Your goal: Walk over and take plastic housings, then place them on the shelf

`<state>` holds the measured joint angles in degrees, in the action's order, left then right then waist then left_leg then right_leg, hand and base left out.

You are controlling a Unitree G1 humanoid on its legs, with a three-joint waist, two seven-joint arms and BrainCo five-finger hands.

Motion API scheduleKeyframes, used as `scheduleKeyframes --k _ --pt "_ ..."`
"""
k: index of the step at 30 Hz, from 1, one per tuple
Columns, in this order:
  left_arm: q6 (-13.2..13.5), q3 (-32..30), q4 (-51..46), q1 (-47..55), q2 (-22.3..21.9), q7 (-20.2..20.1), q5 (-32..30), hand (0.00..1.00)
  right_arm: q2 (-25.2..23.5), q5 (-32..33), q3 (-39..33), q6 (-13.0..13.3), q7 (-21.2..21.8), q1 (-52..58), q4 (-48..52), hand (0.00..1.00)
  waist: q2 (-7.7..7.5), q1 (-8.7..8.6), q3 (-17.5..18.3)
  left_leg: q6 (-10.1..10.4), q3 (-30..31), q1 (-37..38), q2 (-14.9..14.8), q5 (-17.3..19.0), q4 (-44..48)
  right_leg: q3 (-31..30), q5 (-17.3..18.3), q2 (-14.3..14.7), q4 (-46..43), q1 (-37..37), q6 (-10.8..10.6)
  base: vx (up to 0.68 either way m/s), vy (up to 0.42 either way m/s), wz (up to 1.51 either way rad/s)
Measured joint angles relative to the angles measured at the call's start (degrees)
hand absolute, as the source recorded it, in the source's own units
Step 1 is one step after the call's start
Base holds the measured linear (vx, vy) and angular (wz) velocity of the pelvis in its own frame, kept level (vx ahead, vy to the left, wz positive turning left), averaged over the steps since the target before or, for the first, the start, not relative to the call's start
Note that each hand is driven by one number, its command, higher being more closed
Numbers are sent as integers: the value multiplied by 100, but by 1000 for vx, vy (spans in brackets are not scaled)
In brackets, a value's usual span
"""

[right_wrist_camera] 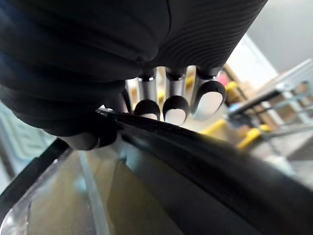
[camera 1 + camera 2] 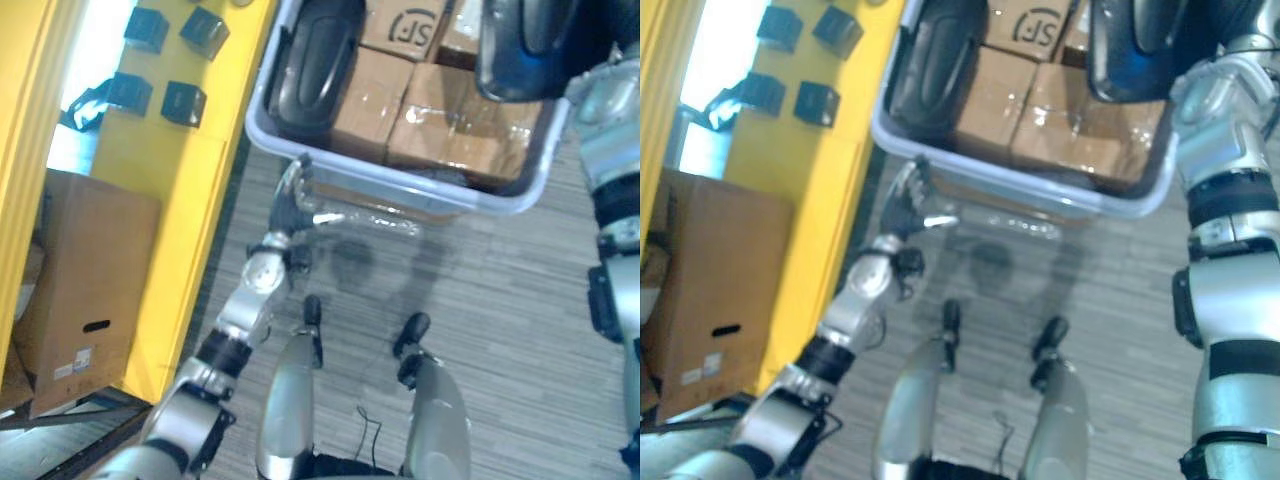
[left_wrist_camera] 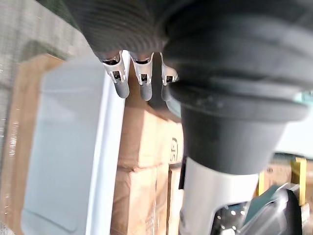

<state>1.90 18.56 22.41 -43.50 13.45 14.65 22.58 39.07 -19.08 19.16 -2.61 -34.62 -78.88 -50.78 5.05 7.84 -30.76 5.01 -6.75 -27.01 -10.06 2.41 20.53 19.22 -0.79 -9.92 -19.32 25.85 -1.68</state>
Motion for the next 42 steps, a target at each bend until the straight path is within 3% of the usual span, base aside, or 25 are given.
scheduleKeyframes --k 4,11,19,25,35,42 --pt "-213 -51 149 -358 20 118 204 0 -225 -241 -1 267 -169 10 205 100 -161 -140 6 25 -5 -3 -33 -15 4 -26 -42 54 29 1 16 1 -15 -4" --pt "-185 -96 447 -692 70 279 908 0 -588 -511 4 539 -298 300 531 100 -322 -247 29 42 10 1 -44 -28 14 -27 -92 110 100 -49 36 3 -3 0" --pt "630 -296 817 -951 -46 266 2407 0 -1080 -885 16 541 -298 625 528 100 -340 -241 35 53 143 11 -28 -68 8 96 -104 145 164 -196 35 7 -8 8" --pt "1157 -632 833 -1105 -49 48 2947 0 -1305 -1108 137 550 -298 627 529 100 -528 -242 43 35 142 43 7 -97 -30 94 -109 108 173 -212 40 1 0 1" --pt "1293 -619 930 -1430 -77 -6 3086 0 -1511 -1111 297 635 -298 656 528 100 -538 -254 44 38 145 189 72 -226 -263 111 -147 94 261 -308 29 7 2 2" --pt "1126 -568 1081 -1521 -188 194 2795 0 -1762 -1111 383 683 -299 653 529 100 -539 -247 43 40 156 187 72 -229 -263 136 -150 102 282 -333 29 0 0 0"
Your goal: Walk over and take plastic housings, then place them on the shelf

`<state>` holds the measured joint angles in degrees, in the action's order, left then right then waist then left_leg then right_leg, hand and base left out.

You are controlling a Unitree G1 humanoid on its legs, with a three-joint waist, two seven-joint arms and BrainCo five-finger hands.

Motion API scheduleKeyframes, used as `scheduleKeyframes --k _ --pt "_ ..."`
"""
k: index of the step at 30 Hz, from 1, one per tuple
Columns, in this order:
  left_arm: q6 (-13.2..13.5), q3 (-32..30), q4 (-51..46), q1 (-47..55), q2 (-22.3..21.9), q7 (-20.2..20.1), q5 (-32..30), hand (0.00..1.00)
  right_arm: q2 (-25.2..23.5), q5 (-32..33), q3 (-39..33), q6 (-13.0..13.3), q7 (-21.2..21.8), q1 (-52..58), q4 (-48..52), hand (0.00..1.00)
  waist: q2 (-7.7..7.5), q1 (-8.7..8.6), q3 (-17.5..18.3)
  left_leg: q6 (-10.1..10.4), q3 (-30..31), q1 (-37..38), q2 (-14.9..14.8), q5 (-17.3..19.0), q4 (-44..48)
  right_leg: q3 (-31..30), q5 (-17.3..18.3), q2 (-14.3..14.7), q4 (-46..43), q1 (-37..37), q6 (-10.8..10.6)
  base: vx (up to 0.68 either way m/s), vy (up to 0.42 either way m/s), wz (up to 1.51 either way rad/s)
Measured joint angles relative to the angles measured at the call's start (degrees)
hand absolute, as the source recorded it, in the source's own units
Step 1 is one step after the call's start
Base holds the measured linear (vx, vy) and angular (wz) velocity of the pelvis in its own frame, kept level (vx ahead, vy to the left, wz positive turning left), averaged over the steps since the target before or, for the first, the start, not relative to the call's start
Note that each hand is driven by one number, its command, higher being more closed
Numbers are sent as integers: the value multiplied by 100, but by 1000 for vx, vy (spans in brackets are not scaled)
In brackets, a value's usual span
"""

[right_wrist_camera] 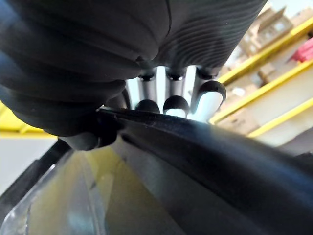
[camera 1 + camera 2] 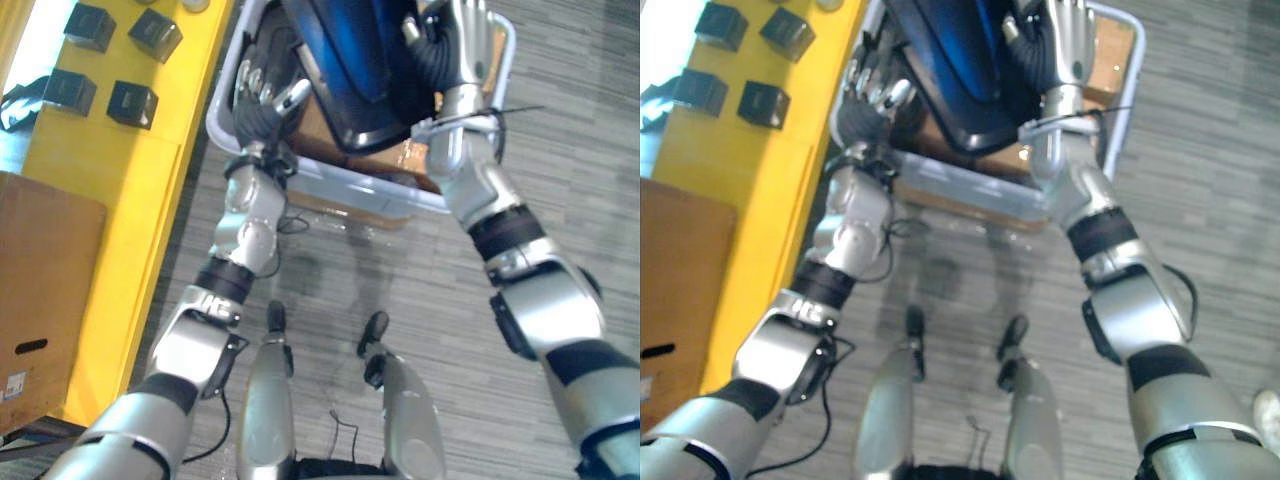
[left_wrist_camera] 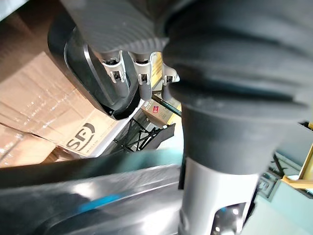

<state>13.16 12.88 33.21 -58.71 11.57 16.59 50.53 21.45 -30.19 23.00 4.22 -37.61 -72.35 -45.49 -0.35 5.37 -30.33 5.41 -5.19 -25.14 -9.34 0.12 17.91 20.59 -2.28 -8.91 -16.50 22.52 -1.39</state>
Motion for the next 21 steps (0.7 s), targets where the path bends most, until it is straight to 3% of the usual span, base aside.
scheduleKeyframes --k 13,14,18,21 --pt "-154 172 189 -103 -85 135 -206 0 -468 -220 132 225 8 -38 339 100 -78 16 -20 1 14 -26 3 3 16 11 -4 2 28 -4 -4 0 0 0" --pt "-153 171 193 -103 -85 139 -206 100 -489 -219 129 225 12 -38 365 100 -78 16 -20 1 21 -46 4 3 25 16 -4 2 28 7 -4 0 0 0" --pt "-138 173 213 -72 -87 255 -214 100 -608 -216 132 246 72 15 393 100 -80 19 -21 1 35 -103 10 3 37 27 -7 -4 25 49 -5 0 0 0" --pt "-56 175 213 -47 -91 362 -388 100 -633 -206 110 419 177 108 436 100 -80 19 -21 1 30 -92 13 2 28 22 -7 -7 25 49 -4 0 0 0"
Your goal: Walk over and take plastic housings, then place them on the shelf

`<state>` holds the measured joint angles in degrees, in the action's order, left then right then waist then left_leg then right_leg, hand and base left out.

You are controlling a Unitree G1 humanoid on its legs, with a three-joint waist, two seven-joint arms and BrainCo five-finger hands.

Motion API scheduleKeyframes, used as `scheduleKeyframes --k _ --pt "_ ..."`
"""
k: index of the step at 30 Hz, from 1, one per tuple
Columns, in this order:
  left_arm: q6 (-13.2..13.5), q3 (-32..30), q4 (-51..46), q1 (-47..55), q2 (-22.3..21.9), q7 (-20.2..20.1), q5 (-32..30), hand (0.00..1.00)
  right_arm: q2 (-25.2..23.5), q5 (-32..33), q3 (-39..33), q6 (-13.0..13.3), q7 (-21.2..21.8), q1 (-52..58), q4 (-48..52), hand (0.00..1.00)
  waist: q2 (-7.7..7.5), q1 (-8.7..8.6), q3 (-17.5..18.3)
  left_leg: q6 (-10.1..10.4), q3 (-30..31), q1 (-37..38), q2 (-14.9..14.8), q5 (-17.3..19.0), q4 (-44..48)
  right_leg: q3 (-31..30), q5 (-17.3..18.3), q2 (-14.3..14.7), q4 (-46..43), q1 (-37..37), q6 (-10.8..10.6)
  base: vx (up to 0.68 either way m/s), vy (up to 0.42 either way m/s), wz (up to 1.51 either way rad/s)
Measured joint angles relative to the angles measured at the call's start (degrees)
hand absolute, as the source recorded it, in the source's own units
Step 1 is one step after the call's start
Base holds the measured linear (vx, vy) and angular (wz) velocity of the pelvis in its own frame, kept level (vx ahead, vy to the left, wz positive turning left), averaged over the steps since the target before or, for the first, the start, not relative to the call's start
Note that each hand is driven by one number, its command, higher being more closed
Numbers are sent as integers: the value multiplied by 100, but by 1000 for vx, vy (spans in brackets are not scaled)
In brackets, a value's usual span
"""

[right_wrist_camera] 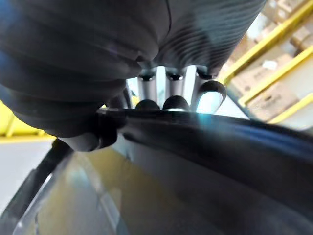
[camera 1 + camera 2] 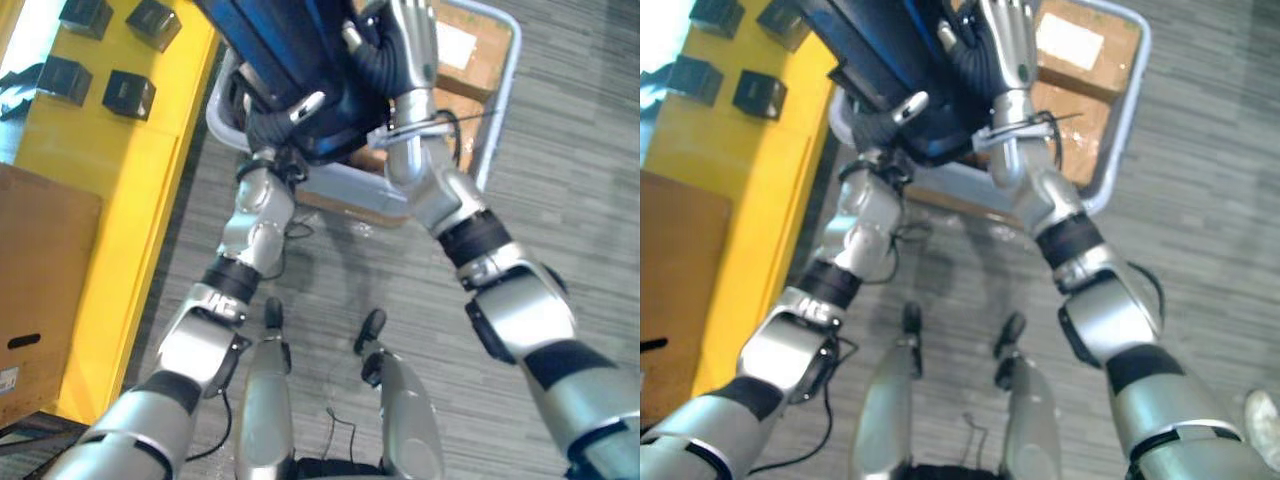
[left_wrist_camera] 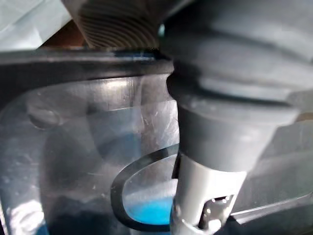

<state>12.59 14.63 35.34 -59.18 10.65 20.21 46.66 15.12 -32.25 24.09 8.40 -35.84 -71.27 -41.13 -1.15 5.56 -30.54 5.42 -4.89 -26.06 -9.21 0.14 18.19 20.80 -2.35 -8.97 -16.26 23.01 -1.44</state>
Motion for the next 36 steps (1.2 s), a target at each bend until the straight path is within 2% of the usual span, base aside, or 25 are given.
scheduleKeyframes --k 4,10,11,15,17,23,25,27,28,30,31,34,36 --pt "272 -34 -10 146 1 217 -69 100 -43 11 -53 163 4 488 232 100 0 -7 0 -1 -32 71 4 0 -33 -42 0 -8 -6 -16 0 1 0 -4" --pt "554 -157 -109 518 37 137 -20 100 -250 126 -47 326 8 1191 739 100 -1 -109 1 12 -60 405 8 -25 -211 -48 5 -5 94 -291 -2 1 0 -1" --pt "615 -152 -188 628 33 86 -18 100 -260 126 -36 360 8 1264 814 0 -7 -124 4 16 -70 493 8 -28 -251 -47 5 -6 123 -370 -2 0 0 0" --pt "634 -142 -578 884 35 58 81 100 -253 249 -23 555 33 1613 1148 0 -42 -150 11 52 -87 833 16 -88 -502 -15 3 14 289 -670 -4 47 17 2" --pt "640 -144 -1001 985 242 51 232 100 -214 381 6 639 125 1825 1186 0 -103 -182 24 63 -104 1044 25 -114 -646 11 3 23 378 -853 -5 60 12 2" --pt "652 -103 -1688 1324 475 -30 148 100 -90 774 114 677 213 2303 1517 0 -171 -210 66 68 -89 1657 40 -112 -897 119 -27 87 757 -1561 -51 65 12 7" --pt "660 -106 -2017 1506 477 -27 -72 100 -84 1140 129 685 232 2435 1825 0 -285 -204 190 89 -108 1898 40 -96 -1019 138 -50 132 977 -1842 -86 49 3 2" --pt "618 -94 -2198 1687 462 -24 -284 100 -91 1490 106 759 351 2704 2292 0 -471 -216 641 106 -145 1914 30 -83 -1139 152 -109 188 1271 -1919 -114 79 6 -3" --pt "599 -77 -2202 1728 454 -24 -290 100 -91 1556 101 806 381 2764 2407 0 -496 -224 756 105 -167 1934 22 -84 -1186 154 -124 192 1322 -1935 -120 154 11 -4" --pt "474 -101 -2216 1828 423 -10 -503 100 -87 1856 14 936 574 2791 2765 0 -508 -287 839 112 -188 2172 46 -79 -1245 176 -192 194 1479 -2213 -152 125 17 2" --pt "326 -138 -2293 1905 307 28 -675 100 -94 2082 -63 1046 700 2791 2988 0 -475 -316 921 111 -202 2338 96 -80 -1348 222 -195 184 1528 -2358 -159 70 24 4" --pt "-80 -405 -2587 2013 -35 280 -1389 100 -85 3078 -300 1424 1372 2786 3355 0 -396 -316 1294 110 -243 2582 134 -82 -1550 227 -210 185 1681 -2559 -182 75 17 -2" --pt "-344 -514 -2745 2012 -47 427 -1908 100 -92 3761 -412 1622 1868 2768 3549 0 -305 -321 1515 110 -354 2746 138 -82 -1656 207 -216 191 1750 -2665 -191 58 12 -12"
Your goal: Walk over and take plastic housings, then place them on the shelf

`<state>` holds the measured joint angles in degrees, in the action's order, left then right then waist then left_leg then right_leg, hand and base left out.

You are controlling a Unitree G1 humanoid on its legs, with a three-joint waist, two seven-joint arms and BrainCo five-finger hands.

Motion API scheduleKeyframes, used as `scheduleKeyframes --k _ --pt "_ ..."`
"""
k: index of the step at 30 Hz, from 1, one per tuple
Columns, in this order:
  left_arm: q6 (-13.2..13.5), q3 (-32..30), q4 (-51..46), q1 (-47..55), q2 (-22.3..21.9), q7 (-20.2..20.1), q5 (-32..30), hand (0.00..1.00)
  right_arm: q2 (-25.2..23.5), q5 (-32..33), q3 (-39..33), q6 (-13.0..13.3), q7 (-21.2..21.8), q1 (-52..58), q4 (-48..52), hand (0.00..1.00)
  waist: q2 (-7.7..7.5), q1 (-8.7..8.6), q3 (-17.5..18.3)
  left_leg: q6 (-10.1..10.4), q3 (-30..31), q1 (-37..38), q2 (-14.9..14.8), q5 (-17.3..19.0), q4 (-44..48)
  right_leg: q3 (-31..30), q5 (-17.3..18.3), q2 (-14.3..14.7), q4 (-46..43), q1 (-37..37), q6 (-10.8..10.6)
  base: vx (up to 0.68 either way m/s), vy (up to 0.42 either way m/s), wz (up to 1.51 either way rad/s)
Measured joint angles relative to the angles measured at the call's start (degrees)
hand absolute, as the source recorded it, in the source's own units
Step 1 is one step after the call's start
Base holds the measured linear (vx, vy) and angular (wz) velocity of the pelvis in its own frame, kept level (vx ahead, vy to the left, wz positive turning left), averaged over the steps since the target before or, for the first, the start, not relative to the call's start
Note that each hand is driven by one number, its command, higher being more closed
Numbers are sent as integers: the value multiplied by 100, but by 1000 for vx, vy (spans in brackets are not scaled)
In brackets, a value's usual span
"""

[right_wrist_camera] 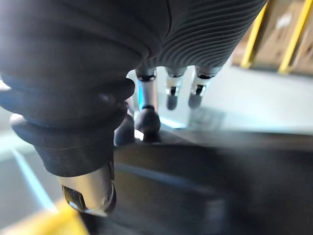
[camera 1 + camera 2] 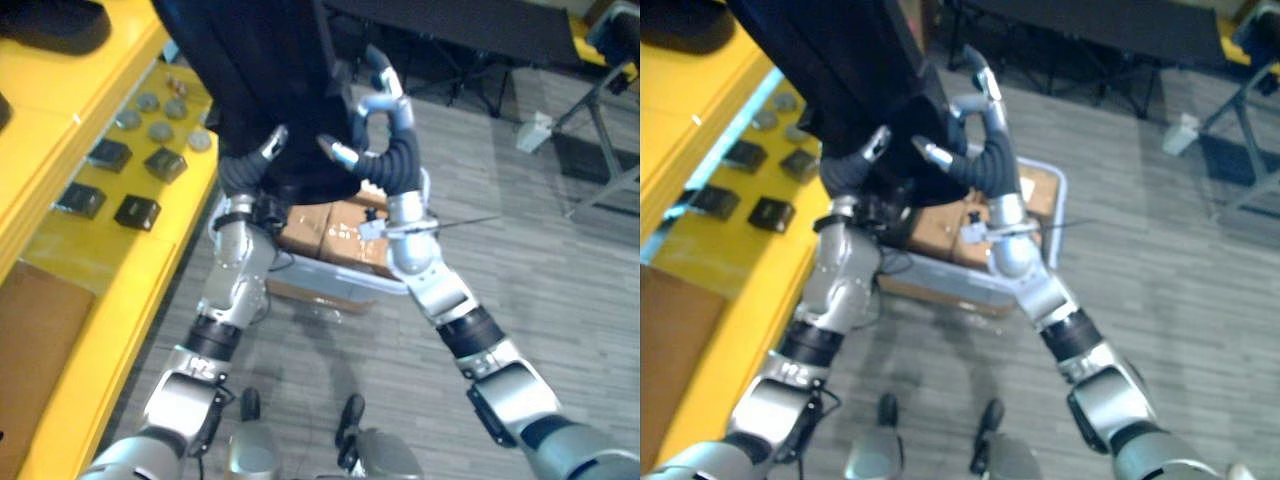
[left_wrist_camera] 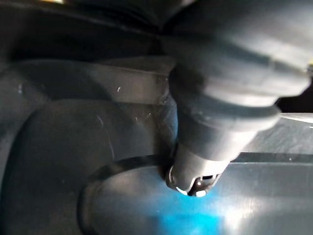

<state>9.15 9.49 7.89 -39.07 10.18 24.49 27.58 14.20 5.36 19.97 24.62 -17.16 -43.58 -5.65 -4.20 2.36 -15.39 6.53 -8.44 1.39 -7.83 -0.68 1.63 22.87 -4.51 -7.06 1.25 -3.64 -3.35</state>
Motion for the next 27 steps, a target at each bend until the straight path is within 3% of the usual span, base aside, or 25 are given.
scheduleKeyframes --k 2,6,10,13,16,18,20,21,24,27 --pt "-412 -146 -57 -13 13 147 -918 100 -4 1314 -212 222 870 1 396 0 174 -19 304 -5 -36 158 31 -6 -150 -37 -21 -1 94 -91 -32 40 12 -11" --pt "-872 -358 104 -18 62 192 -1771 100 -3 2623 -819 464 1831 3 1217 0 355 -66 498 -11 -137 386 55 -52 -329 -77 -36 -5 149 -226 -58 2 14 -5" --pt "-1070 -713 440 -16 74 354 -2176 100 0 2876 -1268 548 1918 23 1782 0 340 -200 650 -16 -187 471 67 -158 -538 -97 -68 15 235 -224 -85 -18 9 -7" --pt "-1112 -951 545 54 104 468 -2430 100 9 2862 -1658 535 1611 324 2187 0 342 -212 707 -10 -321 567 71 -177 -609 -205 -87 22 258 -226 -96 16 15 -16" --pt "-1108 -1207 547 165 297 648 -2419 100 22 2861 -2217 224 1321 1170 2429 0 344 -287 820 -9 -391 555 101 -176 -617 -281 -103 19 257 -164 -111 40 16 -13" --pt "-995 -1552 544 302 334 715 -2402 100 14 2877 -2602 -108 1068 2070 2428 0 383 -327 845 -10 -439 554 121 -174 -620 -329 -111 3 257 -136 -121 19 17 -9" --pt "-797 -1751 462 635 333 810 -2369 100 -90 2880 -2833 -256 1056 2926 2395 0 441 -341 881 -18 -458 550 123 -159 -621 -365 -112 4 257 -113 -122 20 10 -8" --pt "-738 -1835 378 821 333 829 -2322 100 -164 2883 -2887 -267 1068 3221 2351 0 470 -348 900 -18 -473 543 123 -152 -623 -393 -112 7 257 -86 -122 21 7 -14" --pt "-232 -2193 -86 1794 223 796 -1844 100 -634 2863 -3125 -346 1070 4315 1867 0 573 -491 964 -12 -483 455 123 -145 -623 -420 -123 11 260 4 -125 12 1 -4" --pt "202 -2281 -946 2747 -221 603 -1611 100 -1052 2814 -3331 -377 921 5037 1035 0 575 -476 966 -11 -488 454 112 -132 -623 -433 -127 20 264 10 -121 1 -2 -1"
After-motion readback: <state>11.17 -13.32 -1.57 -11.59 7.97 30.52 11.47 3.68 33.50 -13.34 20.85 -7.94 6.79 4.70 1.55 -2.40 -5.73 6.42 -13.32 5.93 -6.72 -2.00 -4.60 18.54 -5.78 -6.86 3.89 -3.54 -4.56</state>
